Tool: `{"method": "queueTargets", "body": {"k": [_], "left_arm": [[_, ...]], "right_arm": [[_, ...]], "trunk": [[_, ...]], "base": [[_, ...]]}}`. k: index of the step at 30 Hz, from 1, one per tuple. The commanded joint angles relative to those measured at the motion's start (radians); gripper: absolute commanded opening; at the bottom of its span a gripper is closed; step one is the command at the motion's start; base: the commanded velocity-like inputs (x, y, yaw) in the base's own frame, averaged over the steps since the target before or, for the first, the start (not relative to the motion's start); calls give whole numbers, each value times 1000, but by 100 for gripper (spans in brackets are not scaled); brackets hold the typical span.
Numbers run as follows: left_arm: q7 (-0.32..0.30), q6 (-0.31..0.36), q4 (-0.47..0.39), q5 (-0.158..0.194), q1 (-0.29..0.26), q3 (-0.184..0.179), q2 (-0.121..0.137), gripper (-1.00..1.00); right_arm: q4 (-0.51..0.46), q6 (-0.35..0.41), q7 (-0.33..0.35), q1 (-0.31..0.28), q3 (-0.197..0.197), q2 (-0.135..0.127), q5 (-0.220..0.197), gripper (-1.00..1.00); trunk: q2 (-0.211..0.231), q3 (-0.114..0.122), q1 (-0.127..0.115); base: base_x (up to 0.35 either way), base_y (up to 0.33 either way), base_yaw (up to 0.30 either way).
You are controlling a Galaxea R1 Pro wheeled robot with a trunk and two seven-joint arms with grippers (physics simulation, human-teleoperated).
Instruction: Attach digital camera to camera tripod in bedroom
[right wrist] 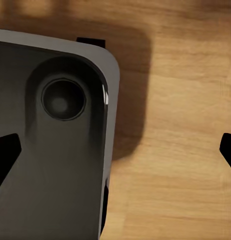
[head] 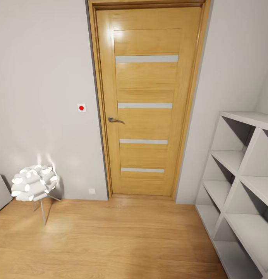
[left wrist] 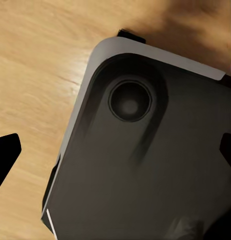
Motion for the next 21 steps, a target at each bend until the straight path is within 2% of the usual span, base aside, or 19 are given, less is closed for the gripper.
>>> {"method": "queueTargets", "body": {"k": [1, 10, 21], "left_arm": [[1, -2, 0, 6, 0, 1, -2, 100], [1, -6, 2, 2, 0, 0, -15, 100], [2, -6, 2, 10, 0, 3, -14, 100]], "right_arm": [[-1, -1, 3, 1, -9, 0, 10, 100], [-1, 4, 3, 0, -12, -2, 10, 100], [-2, 6, 6, 0, -6, 4, 11, 100]], "trunk": [[0, -1, 0], [0, -1, 0], [0, -1, 0]], "base": [[87, -99, 0], [135, -196, 0], [155, -238, 0]]}}
